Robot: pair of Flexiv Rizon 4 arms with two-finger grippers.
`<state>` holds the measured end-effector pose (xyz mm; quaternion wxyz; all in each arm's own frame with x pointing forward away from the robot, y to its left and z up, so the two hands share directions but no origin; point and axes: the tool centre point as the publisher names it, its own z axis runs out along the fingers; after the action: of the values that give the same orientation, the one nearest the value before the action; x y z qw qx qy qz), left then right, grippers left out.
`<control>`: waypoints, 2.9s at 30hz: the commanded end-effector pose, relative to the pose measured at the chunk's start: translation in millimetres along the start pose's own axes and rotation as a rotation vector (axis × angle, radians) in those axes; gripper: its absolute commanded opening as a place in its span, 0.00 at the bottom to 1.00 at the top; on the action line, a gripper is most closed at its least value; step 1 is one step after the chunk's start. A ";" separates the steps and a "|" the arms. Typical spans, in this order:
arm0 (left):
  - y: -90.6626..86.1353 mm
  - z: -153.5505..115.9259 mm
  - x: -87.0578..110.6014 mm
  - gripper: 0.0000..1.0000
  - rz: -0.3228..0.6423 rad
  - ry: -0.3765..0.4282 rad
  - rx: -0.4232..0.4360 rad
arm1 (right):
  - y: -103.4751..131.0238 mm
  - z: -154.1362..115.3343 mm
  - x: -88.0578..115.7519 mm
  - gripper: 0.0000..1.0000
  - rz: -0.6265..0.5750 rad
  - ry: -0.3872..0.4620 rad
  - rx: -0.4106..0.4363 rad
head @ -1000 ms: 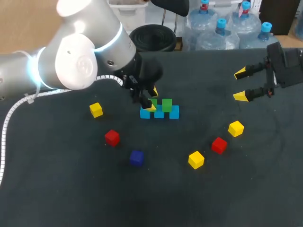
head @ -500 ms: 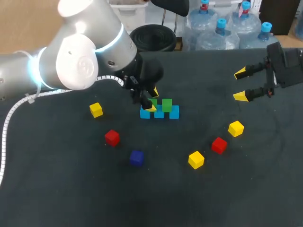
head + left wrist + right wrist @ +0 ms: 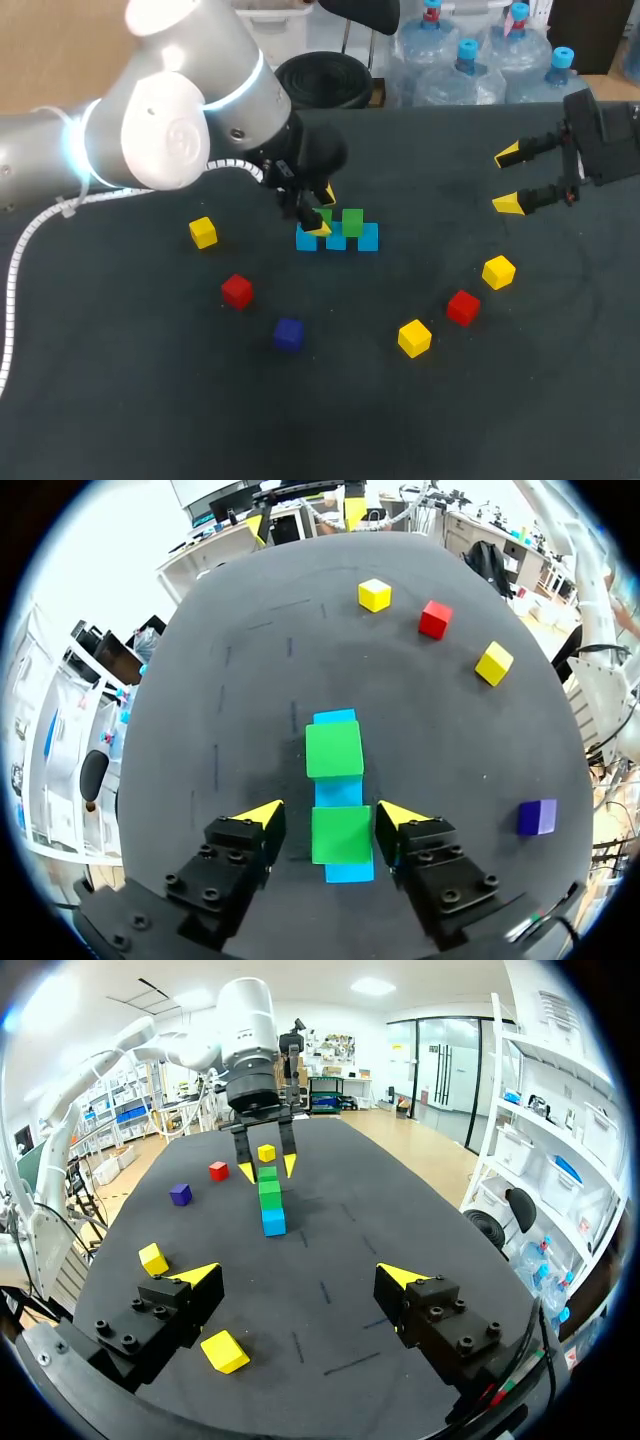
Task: Place the blue cubes, place green cubes on the blue cubes, place the yellow cubes on the green cubes, then place the red cubes on the yellow cubes, and place purple cube on the red cubes.
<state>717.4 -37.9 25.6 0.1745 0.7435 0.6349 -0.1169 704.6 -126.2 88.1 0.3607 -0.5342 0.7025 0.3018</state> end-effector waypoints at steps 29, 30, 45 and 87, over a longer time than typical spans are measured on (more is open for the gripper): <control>8.5 2.4 0.5 0.65 -0.005 0.012 0.006 | -0.3 0.7 0.3 1.00 -0.001 -0.002 0.000; 8.6 2.4 0.5 0.65 -0.004 0.012 0.006 | -0.3 0.7 0.3 1.00 -0.001 -0.002 0.000; 10.8 3.9 -0.2 0.67 -0.002 0.014 0.010 | -0.3 0.7 0.3 1.00 -0.001 -0.002 0.000; -4.9 -115.9 37.0 1.00 -0.168 -0.184 -0.178 | -0.3 0.7 0.3 1.00 -0.001 -0.002 0.000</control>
<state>727.0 26.8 110.4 0.2601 0.6669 0.6822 -0.1488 704.6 -126.2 88.2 0.3607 -0.5341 0.7025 0.3019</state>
